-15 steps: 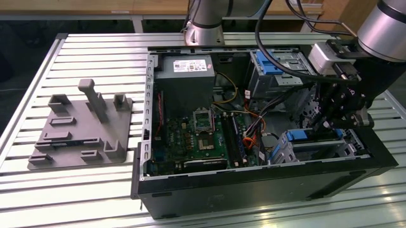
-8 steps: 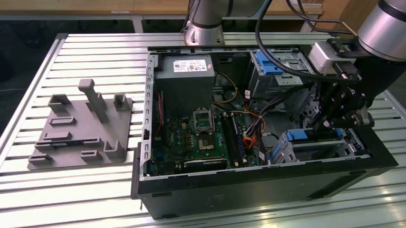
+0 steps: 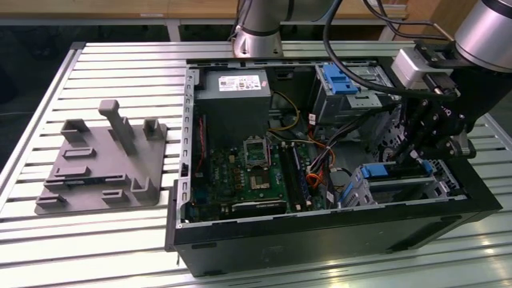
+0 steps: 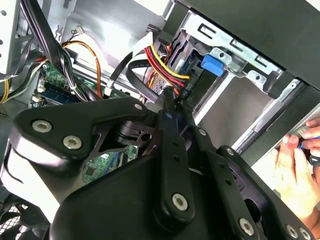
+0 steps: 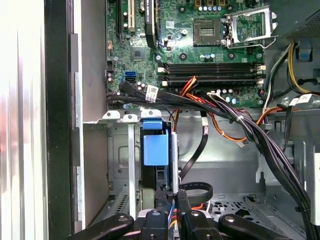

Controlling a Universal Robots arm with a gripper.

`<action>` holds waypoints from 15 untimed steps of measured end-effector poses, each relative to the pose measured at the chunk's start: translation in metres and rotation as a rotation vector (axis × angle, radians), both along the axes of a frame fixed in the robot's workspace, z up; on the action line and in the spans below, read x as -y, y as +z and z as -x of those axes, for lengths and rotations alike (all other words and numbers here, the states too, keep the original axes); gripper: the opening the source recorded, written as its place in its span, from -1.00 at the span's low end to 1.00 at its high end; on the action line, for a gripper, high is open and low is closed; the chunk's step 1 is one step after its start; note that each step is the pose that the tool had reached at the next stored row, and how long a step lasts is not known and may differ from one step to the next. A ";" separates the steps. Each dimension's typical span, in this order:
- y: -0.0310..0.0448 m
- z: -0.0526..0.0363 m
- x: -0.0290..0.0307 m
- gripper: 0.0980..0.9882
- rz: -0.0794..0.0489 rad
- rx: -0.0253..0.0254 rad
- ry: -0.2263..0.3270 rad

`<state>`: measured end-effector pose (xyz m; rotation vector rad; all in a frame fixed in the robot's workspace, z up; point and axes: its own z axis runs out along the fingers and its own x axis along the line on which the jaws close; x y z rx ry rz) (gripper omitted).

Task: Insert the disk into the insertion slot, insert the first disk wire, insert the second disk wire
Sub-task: 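Insert the second disk wire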

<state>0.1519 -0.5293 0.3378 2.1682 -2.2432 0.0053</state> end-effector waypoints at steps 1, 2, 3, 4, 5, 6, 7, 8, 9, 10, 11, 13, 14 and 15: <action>0.0000 0.0001 0.0000 -0.78 0.000 0.0000 0.000; 0.0000 0.0001 0.0000 -0.78 0.001 0.0000 0.000; 0.0000 0.0001 0.0000 -0.78 0.001 0.0000 0.000; -0.0001 0.0002 0.0000 -0.78 0.002 0.0000 0.000; -0.0003 0.0003 -0.0001 -0.78 0.002 0.0000 0.000; -0.0004 0.0004 0.0000 -0.78 0.003 0.0000 0.000; -0.0006 0.0007 0.0000 -0.78 0.003 0.0000 0.000; -0.0008 0.0011 0.0000 -0.78 0.004 0.0000 0.000; -0.0009 0.0013 0.0001 -0.78 0.004 0.0000 0.000; -0.0009 0.0013 0.0001 -0.78 0.004 0.0000 0.000; -0.0011 0.0013 0.0001 -0.78 0.004 0.0000 0.000; -0.0016 0.0013 0.0001 -0.78 0.004 0.0000 0.000; -0.0020 0.0014 0.0002 -0.78 0.004 0.0000 0.000; -0.0025 0.0014 0.0004 -0.78 0.004 0.0000 0.000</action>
